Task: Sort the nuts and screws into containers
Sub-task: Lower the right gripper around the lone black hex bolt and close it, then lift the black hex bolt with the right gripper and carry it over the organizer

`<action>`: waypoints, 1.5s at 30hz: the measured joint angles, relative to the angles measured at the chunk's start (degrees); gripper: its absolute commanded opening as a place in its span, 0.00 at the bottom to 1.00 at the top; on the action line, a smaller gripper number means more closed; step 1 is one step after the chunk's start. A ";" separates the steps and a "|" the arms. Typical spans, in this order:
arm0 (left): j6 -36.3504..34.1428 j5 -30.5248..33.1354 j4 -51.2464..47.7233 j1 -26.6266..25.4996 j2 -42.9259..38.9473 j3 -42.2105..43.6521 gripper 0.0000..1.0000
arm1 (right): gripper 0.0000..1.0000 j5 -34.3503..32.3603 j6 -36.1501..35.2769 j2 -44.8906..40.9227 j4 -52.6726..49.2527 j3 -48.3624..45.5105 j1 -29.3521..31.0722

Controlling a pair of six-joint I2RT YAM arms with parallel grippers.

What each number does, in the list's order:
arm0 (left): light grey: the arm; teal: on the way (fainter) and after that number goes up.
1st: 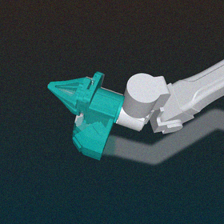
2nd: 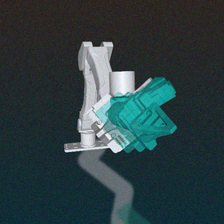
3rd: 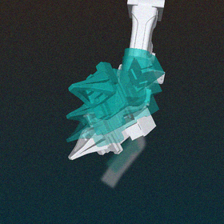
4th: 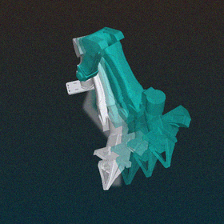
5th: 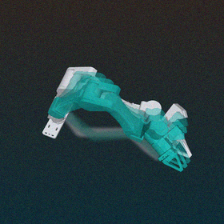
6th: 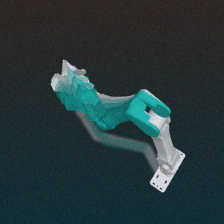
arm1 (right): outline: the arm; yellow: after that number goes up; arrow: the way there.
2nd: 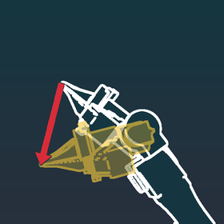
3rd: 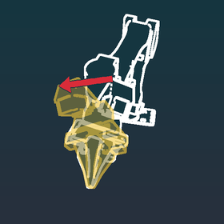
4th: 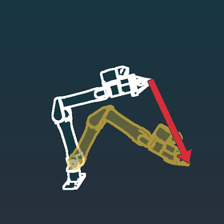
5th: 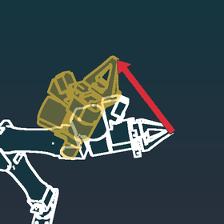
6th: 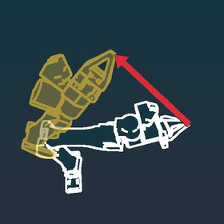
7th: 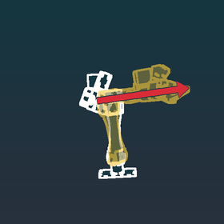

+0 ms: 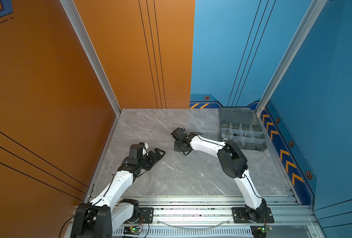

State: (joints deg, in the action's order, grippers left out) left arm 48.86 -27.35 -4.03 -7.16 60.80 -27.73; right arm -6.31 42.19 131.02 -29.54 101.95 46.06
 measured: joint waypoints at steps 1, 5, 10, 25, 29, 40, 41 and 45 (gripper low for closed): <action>0.00 0.00 0.00 0.00 0.00 0.02 0.98 | 0.11 0.00 0.00 0.00 0.00 0.00 0.00; 0.02 0.00 -0.02 0.00 -0.13 0.02 0.98 | 0.06 0.00 -0.02 0.00 0.00 0.00 0.00; 0.00 0.00 0.00 0.00 -0.39 0.09 0.98 | 0.04 0.02 -0.42 -0.02 0.04 0.00 -0.07; 0.02 0.00 0.28 -0.02 0.20 0.13 0.98 | 0.01 7.58 -3.96 -7.85 4.90 -9.60 -3.96; 0.07 0.02 0.76 -0.11 0.83 0.13 0.98 | 0.01 10.36 -5.09 -13.81 5.57 -12.61 -6.78; 0.63 0.09 2.47 -3.50 3.39 -0.42 0.98 | 0.01 12.11 -8.94 -34.05 5.86 -24.63 -25.88; 0.66 0.11 2.62 -3.80 3.72 -0.61 0.98 | 0.01 12.04 -9.18 -35.15 5.53 -25.38 -28.06; 1.03 0.28 3.61 -4.98 4.68 -1.05 0.98 | 0.01 11.10 -10.08 -38.91 4.20 -28.85 -37.66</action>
State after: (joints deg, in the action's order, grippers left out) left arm 49.89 -27.07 -0.43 -12.14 65.47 -28.77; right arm 4.80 32.12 92.12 -25.34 73.10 8.40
